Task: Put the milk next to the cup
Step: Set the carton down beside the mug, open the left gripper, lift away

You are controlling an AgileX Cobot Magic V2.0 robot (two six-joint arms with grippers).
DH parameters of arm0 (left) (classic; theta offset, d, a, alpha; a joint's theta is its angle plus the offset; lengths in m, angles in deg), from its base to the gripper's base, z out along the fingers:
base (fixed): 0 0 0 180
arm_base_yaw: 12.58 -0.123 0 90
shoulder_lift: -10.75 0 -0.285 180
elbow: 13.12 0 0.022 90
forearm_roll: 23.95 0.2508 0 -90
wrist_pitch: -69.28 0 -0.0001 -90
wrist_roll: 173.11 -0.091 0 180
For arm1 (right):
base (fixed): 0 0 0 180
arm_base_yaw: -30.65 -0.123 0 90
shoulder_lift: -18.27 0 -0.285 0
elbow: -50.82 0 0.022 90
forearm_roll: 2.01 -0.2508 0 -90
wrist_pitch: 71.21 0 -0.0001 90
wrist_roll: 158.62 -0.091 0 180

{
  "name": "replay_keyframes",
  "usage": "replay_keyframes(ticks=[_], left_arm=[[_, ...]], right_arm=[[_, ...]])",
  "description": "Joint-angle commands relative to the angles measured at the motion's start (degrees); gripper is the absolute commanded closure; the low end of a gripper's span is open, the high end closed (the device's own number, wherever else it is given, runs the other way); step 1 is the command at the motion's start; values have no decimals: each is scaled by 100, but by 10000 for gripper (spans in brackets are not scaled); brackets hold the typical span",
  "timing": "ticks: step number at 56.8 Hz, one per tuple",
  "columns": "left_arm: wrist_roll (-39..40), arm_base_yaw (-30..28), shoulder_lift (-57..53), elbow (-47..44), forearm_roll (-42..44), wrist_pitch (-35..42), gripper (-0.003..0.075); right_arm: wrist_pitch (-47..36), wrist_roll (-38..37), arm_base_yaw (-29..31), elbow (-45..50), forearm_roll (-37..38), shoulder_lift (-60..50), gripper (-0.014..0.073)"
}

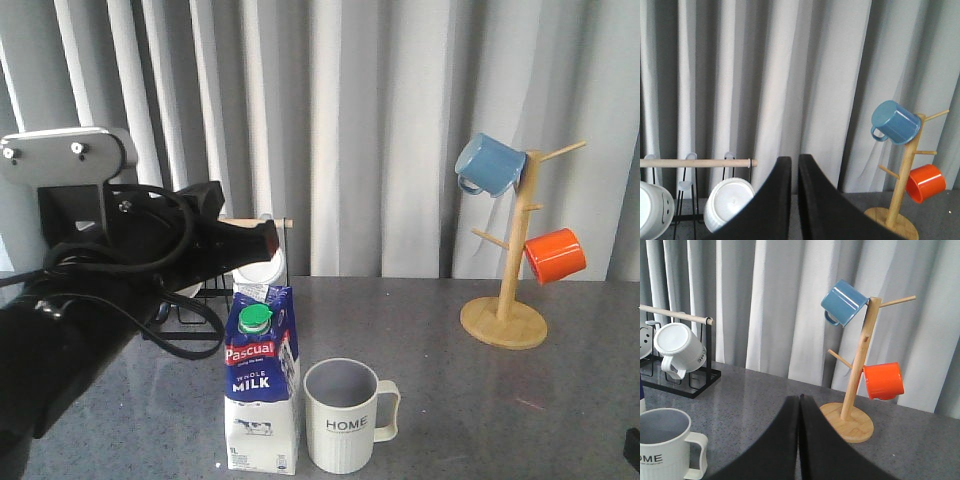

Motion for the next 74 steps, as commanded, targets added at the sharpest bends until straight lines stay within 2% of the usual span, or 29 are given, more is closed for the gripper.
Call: replay_keyframes(ticks=[1, 26, 31, 36, 43, 50, 56, 62, 67, 74], left_arm=[[-8, 15, -256, 146, 167, 215, 729], [-13, 45, -145, 137, 220, 496, 727], [19, 80, -83, 137, 496, 344, 727], [131, 85, -83, 137, 1463, -11, 727], [934, 52, -89, 125, 3122, -665, 727], [2105, -183, -269, -266, 3909, -738, 727], [3225, -493, -630, -1011, 4133, -518, 727], [3823, -800, -1018, -1763, 4342, -187, 727], [4075, -1071, -1499, -2538, 4436, 84, 727], [4128, -1440, -2091, -3202, 4444, 45, 727]], right_arm=[[-411, 39, 29, -161, 60, -15, 602], [-411, 39, 29, -161, 60, -15, 602], [-406, 39, 29, -161, 60, -15, 602], [-407, 39, 29, -161, 60, -15, 602], [-407, 39, 29, -161, 60, -15, 602], [-407, 39, 29, -161, 60, -15, 602], [-407, 39, 29, -161, 60, -15, 602], [-407, 39, 29, -161, 60, -15, 602], [-407, 39, 29, -161, 60, -15, 602], [-407, 39, 29, -161, 60, -15, 602]])
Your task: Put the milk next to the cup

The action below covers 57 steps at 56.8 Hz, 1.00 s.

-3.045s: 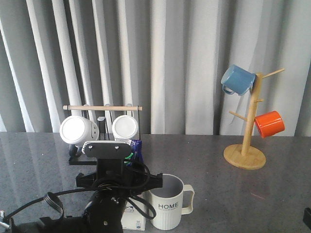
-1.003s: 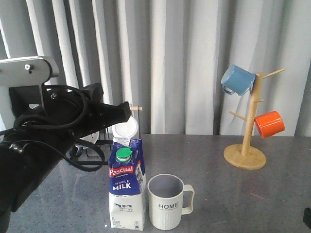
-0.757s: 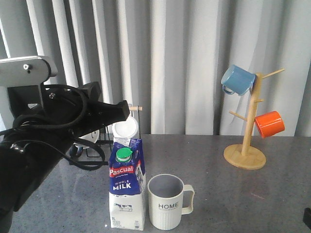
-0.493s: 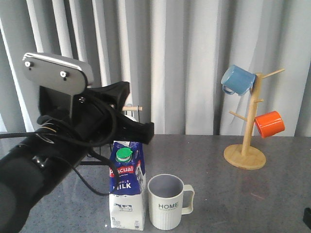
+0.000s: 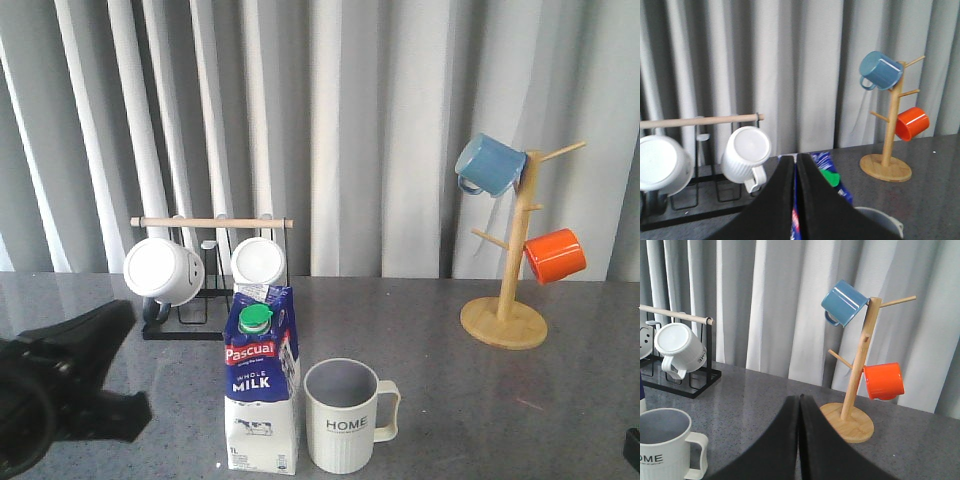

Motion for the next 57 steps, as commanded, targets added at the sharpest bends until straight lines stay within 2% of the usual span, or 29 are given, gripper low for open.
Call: replay_keyframes(ticks=[1, 15, 25, 33, 40, 46, 57], left_arm=[[146, -301, -642, -383, 141, 414, 727], [1173, -1201, -1736, -1487, 1125, -94, 727], [1848, -1979, -2762, -2136, 1392, -319, 727], [2779, -2446, -3581, -2560, 2360, -512, 727], [3481, -2569, -4074, -2753, 3073, -950, 727], [3409, -2563, -4297, -2951, 3023, -1160, 727], [3219, -2563, -4533, -3452, 3019, -1097, 727]], right_arm=[[-407, 39, 29, -161, 60, -15, 602], [-407, 39, 29, -161, 60, -15, 602], [-407, 39, 29, -161, 60, -15, 602], [-407, 39, 29, -161, 60, -15, 602], [-407, 39, 29, -161, 60, -15, 602], [-407, 39, 29, -161, 60, -15, 602], [-407, 39, 29, -161, 60, -15, 602]])
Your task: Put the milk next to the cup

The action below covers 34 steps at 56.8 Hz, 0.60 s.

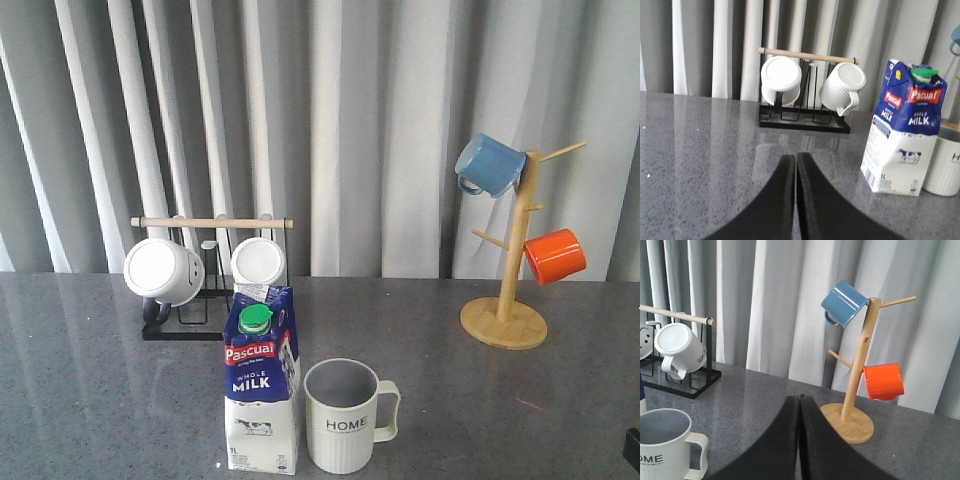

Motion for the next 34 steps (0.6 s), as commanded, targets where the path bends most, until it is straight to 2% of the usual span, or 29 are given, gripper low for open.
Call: replay_keyframes(ticks=[1, 7, 19, 34], left_arm=[[-35, -4, -152, -109, -13, 397, 727], [-248, -4, -633, -214, -51, 123, 727], [-1652, -4, -1153, -214, -902, -213, 727], [-1850, -4, -1185, -214, -918, -213, 727]], right_arm=[[-407, 39, 29, -161, 60, -15, 602], [-407, 39, 29, -161, 60, -15, 602], [-407, 39, 29, -161, 60, -15, 602], [-407, 39, 29, -161, 60, -15, 602]])
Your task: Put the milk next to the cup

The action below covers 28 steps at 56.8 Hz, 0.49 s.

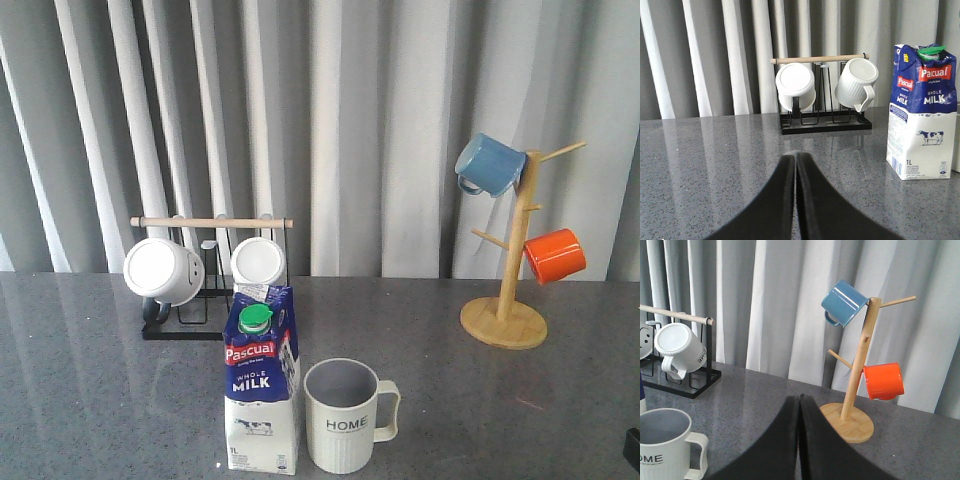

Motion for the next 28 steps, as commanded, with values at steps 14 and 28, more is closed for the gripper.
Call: replay_keyframes(ticks=[14, 28], left_arm=[[-121, -4, -713, 115, -66, -476, 727], [-126, -4, -695, 115, -66, -493, 727]], right_arm=[[-407, 39, 29, -161, 60, -15, 602], [-392, 39, 29, -161, 60, -15, 602]])
